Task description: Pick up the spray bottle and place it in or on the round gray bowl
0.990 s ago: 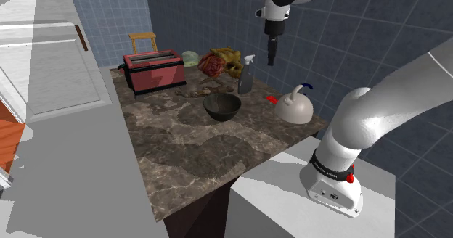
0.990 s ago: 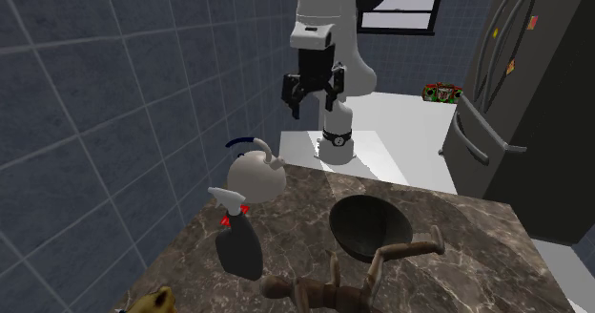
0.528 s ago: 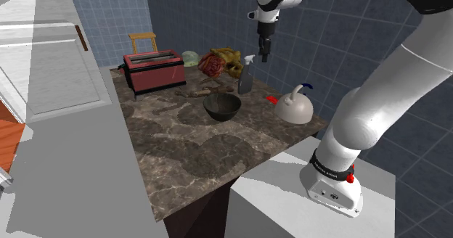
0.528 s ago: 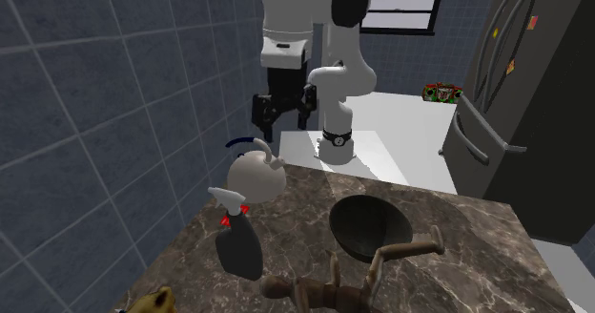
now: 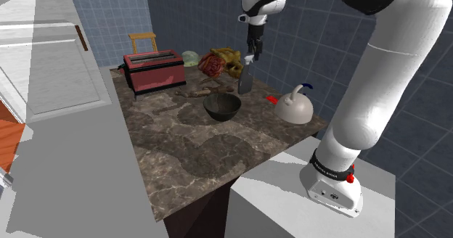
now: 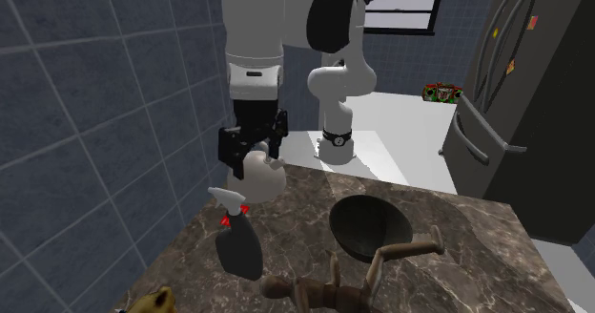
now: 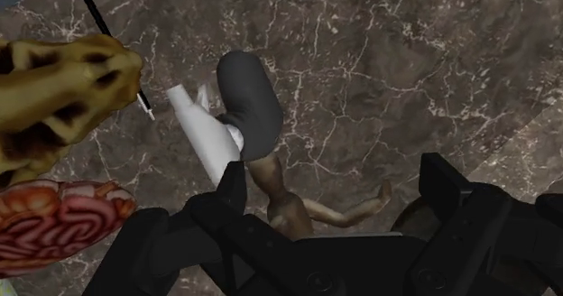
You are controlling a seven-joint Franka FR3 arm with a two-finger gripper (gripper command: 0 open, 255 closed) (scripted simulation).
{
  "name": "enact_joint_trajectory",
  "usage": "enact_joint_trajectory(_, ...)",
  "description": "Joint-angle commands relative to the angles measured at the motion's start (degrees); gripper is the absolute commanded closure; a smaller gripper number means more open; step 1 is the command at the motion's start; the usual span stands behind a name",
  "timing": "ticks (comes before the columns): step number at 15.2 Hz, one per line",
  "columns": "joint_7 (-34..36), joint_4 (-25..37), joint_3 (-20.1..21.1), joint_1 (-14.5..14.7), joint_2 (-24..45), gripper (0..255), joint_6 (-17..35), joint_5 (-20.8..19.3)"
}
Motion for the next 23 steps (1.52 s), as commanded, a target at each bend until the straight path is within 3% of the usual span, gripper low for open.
enact_joint_trajectory(1,-4.89,4.97,-0.11,-0.48,5.05,0,0.27,2.62)
enact_joint_trajectory(4,-11.02,11.75,0.5,-2.06,11.6,0,0.33,5.92)
enact_joint_trajectory(12,-11.72,8.5,0.87,-2.59,13.67,0,5.48,7.0)
enact_joint_trajectory(19,-11.72,8.5,0.87,-2.59,13.67,0,5.46,7.0)
enact_joint_trajectory(20,-11.72,8.5,0.87,-2.59,13.67,255,5.46,7.0)
enact_joint_trajectory(23,-11.72,8.5,0.87,-2.59,13.67,255,5.46,7.0)
